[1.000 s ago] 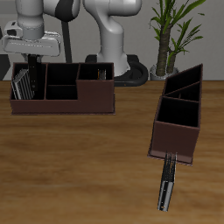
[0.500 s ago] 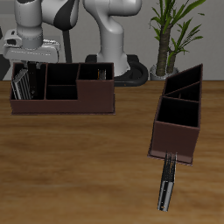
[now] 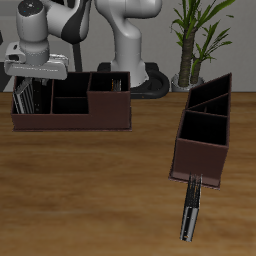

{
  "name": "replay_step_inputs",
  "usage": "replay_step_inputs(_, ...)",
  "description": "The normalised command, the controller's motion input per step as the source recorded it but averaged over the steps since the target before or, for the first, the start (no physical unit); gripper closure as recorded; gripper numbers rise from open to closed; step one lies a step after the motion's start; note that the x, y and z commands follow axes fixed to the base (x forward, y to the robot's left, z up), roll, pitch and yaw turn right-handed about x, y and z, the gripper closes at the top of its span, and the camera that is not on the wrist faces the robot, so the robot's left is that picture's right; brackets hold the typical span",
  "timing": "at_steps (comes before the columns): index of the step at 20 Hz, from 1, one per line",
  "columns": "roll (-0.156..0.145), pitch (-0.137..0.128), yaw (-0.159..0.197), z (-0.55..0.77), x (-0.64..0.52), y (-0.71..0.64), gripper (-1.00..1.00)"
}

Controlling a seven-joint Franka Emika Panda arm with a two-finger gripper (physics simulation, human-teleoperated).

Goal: Place the orange book into the back desk caddy's right compartment and place the right striped book into the back desk caddy's left compartment and place the black book into the back desk caddy's left compartment

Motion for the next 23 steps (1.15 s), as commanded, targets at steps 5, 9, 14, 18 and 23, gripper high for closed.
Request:
replay_step_inputs(5, 0.001, 0.075, -0.012, -0.30, 0.10, 0.02, 1.00)
replay_step_inputs(9, -0.014, 0.060, 0.012, -0.24, 0.07, -0.01, 1.00)
replay_step_inputs(14, -0.042, 0.070, -0.046, -0.13, 0.12, -0.05, -1.00)
replay_step_inputs(18, -0.018, -0.003, -0.013, 0.02, 0.02, -0.03, -1.00)
replay_step_inputs(23, -0.005, -0.047, 0.003, 0.26, -0.02, 0.04, -1.00)
